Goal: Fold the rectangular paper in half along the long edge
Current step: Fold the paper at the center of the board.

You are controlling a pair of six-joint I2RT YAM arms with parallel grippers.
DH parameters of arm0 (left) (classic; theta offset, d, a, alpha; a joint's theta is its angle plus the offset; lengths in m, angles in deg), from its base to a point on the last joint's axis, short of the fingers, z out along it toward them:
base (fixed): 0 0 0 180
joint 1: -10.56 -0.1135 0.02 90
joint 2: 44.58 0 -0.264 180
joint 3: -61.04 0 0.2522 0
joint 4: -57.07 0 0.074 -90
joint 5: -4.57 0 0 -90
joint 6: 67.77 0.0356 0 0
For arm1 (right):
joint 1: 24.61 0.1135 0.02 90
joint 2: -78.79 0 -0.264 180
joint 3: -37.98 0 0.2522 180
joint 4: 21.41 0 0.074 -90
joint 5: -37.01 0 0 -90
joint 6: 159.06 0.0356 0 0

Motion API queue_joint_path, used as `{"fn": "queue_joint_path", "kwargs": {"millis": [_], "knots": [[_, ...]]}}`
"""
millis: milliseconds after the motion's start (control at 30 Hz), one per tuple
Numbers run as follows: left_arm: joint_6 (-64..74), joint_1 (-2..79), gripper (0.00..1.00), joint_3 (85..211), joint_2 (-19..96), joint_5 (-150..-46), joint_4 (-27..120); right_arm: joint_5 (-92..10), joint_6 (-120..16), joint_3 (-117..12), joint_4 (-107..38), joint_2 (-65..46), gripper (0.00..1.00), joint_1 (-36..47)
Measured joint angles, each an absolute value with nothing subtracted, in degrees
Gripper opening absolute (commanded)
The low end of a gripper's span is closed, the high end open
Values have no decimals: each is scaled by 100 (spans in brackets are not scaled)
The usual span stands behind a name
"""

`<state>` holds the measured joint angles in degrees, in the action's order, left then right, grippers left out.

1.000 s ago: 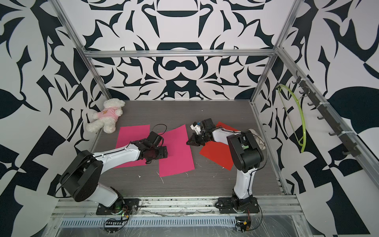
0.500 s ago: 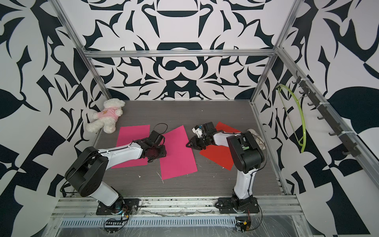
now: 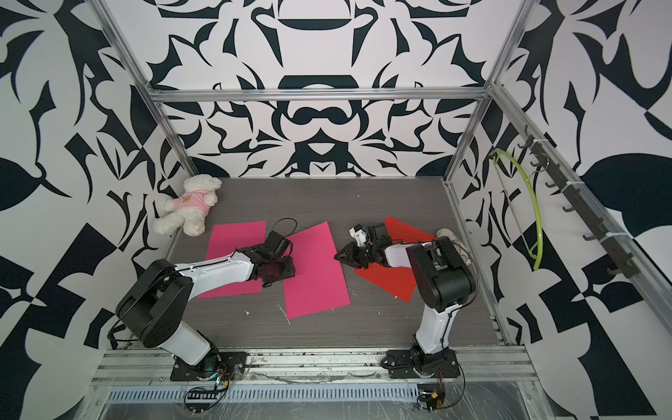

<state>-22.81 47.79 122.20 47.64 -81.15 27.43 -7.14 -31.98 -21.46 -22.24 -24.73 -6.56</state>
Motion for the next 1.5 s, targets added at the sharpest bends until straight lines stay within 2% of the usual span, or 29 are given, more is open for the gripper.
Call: {"fn": "queue_joint_path", "kwargs": {"millis": [100,133,300,367,400,500,633,733,800,967,1067,1100,1233,1333,1500], "knots": [[-2281,4779,51,12227,4775,-8122,2771,-725,-3169,-2146,-2160,-2473,1,-656],[-2281,4779,51,12227,4775,-8120,2771,-732,-3158,-2146,-2147,-2473,0,-656],[-2283,4779,51,12227,4775,-8124,2774,-753,-3110,-2146,-2141,-2473,0,-656],[-2283,4779,51,12227,4775,-8126,2776,-764,-3104,-2146,-2147,-2473,12,-656],[-2283,4779,51,12227,4775,-8126,2776,-775,-3110,-2146,-2152,-2473,12,-656],[-2288,4779,51,12227,4775,-8129,2776,-788,-3156,-2146,-2152,-2473,0,-656],[-2296,4779,51,12231,4780,-8135,2778,-808,-3132,-2146,-2160,-2473,0,-656],[-2296,4779,51,12231,4780,-8135,2778,-826,-3121,-2146,-2163,-2473,19,-656],[-2296,4779,51,12231,4780,-8135,2778,-841,-3139,-2146,-2160,-2473,19,-656],[-2299,4779,51,12231,4780,-8135,2780,-880,-3163,-2146,-2158,-2473,9,-656],[-2299,4779,51,12231,4780,-8135,2780,-885,-3143,-2137,-2154,-2473,7,-656],[-2299,4779,51,12231,4780,-8135,2780,-887,-3154,-2124,-2147,-2473,1,-656],[-2299,4779,53,12231,4780,-8137,2780,-885,-3115,-2069,-2136,-2473,0,-656],[-2283,4779,63,12238,4778,-8166,2795,-885,-3115,-2056,-2139,-2473,0,-656],[-2272,4790,94,12264,4749,-8188,2933,-937,-3156,-2056,-2154,-2473,0,-665]]}}
